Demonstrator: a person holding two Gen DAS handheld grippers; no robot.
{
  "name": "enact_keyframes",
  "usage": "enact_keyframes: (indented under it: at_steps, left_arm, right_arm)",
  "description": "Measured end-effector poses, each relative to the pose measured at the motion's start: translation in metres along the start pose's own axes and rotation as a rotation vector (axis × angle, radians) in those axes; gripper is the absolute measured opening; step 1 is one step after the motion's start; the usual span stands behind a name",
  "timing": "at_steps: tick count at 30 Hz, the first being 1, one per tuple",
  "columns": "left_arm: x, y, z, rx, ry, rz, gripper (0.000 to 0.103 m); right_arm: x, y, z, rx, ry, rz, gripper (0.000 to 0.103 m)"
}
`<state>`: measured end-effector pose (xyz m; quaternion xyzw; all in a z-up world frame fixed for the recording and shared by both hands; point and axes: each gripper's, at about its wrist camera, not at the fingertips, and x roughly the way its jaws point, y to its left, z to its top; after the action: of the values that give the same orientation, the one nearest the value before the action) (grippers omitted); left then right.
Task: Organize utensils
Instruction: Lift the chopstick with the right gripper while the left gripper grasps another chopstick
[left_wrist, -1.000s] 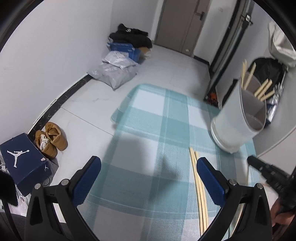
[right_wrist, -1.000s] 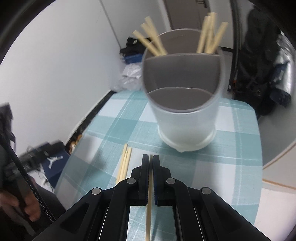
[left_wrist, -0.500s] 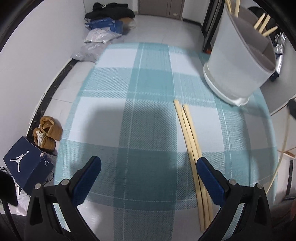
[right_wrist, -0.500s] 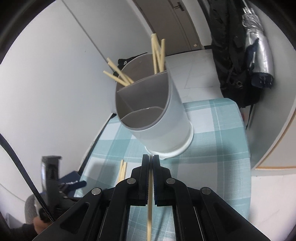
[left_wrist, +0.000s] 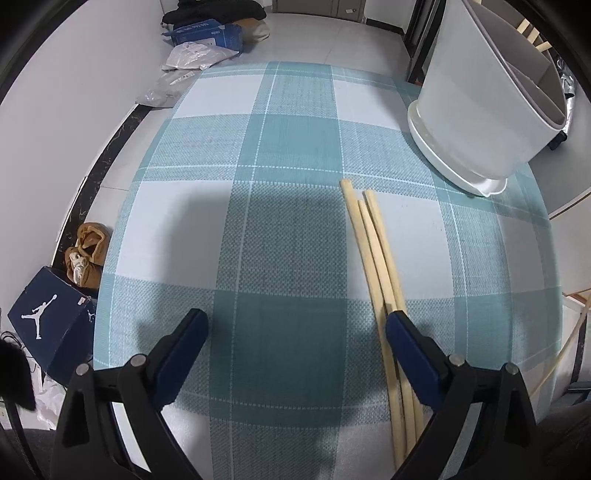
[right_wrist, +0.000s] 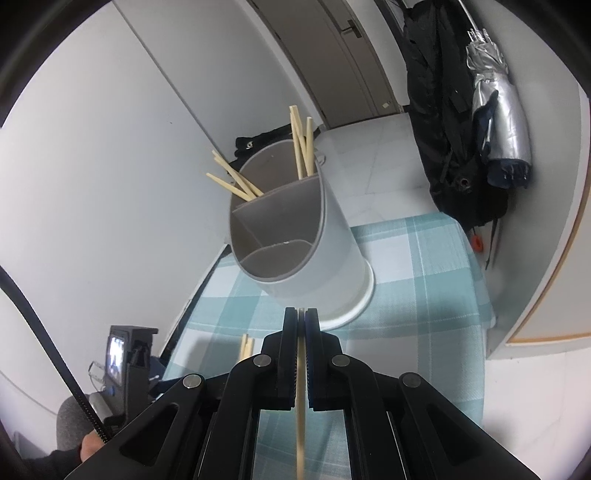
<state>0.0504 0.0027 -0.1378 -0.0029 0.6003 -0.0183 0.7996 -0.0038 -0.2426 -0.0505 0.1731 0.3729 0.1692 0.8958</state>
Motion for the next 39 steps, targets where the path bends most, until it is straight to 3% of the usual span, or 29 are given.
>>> enact_keyframes:
  at_steps: [7,18,22,25,27,28,33,39]
  left_arm:
    - [0.003,-0.006,0.003,0.021,-0.002,0.014,0.092]
    - [0.011,-0.005,0.042,0.015,-0.034,0.014,0.055]
    - [0.015,-0.006,0.048,0.026,-0.045,0.009,0.05]
    - [0.013,-0.005,0.052,0.027,-0.051,0.005,0.029]
    - [0.013,-0.007,0.055,0.026,-0.043,0.0,0.008]
    - [0.014,-0.009,0.056,0.03,-0.033,-0.014,0.005]
    - [0.009,-0.011,0.059,-0.003,-0.044,-0.043,0.003]
    - [-0.027,-0.008,0.051,-0.034,-0.166,-0.107,0.003]
  right_arm:
    - [0.0,0.003,0.003,0.008,-0.004,0.009,0.003]
    - [0.007,0.0,0.003,0.018,-0.005,-0.005,0.003]
    - [0.008,-0.003,0.003,0.017,-0.005,-0.009,0.003]
    - [0.009,-0.004,0.004,0.017,-0.002,-0.011,0.003]
    - [0.01,-0.005,0.005,0.022,-0.001,-0.009,0.003]
    - [0.011,-0.005,0.005,0.022,-0.002,-0.01,0.003]
    - [0.01,-0.003,0.008,0.016,-0.01,-0.013,0.003]
    - [0.007,0.004,0.007,-0.007,-0.03,-0.002,0.003]
